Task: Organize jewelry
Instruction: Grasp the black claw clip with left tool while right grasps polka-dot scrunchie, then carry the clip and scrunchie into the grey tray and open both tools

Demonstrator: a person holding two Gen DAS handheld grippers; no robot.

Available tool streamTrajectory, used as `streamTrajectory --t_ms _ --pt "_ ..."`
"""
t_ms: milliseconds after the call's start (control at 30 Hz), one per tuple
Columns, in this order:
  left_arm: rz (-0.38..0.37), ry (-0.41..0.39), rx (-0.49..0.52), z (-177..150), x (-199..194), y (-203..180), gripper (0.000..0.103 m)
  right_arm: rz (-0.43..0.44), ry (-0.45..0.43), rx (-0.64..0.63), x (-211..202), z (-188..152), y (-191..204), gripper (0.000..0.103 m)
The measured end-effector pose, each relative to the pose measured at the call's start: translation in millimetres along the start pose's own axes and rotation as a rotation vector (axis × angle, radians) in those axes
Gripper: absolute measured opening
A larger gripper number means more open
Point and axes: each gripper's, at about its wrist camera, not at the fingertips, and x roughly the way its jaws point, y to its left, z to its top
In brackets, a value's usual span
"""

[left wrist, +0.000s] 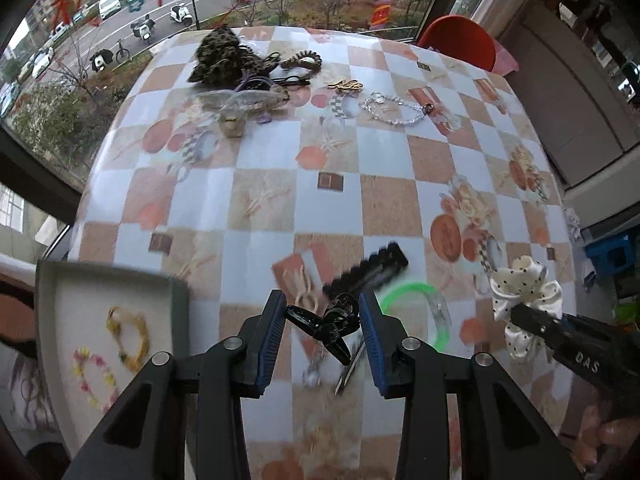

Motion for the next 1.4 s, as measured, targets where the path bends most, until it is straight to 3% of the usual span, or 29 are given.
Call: streamTrajectory --t_ms 367,733,1067,1400 --pt "0.041 0.011 -0.07 -61.8 -46.0 50.8 0.042 0.06 0.061 -0.092 -12.1 -30.0 59.2 0.013" --pt "0.114 -0.007 -0.262 -108.5 -69.8 143.4 0.042 0.129 0.119 -0.332 6.0 -32.6 184.5 0.013" --pt "0.188 0.005 -0.41 -143.1 -61.5 215.6 0.042 0.173 0.18 -0.519 47.1 -36.3 299.4 0.013" --pt "0.254 0.033 -0.445 -154.6 -33.5 248.1 0.042 0.2 0.25 -0.543 102.0 -30.6 367.5 0.013"
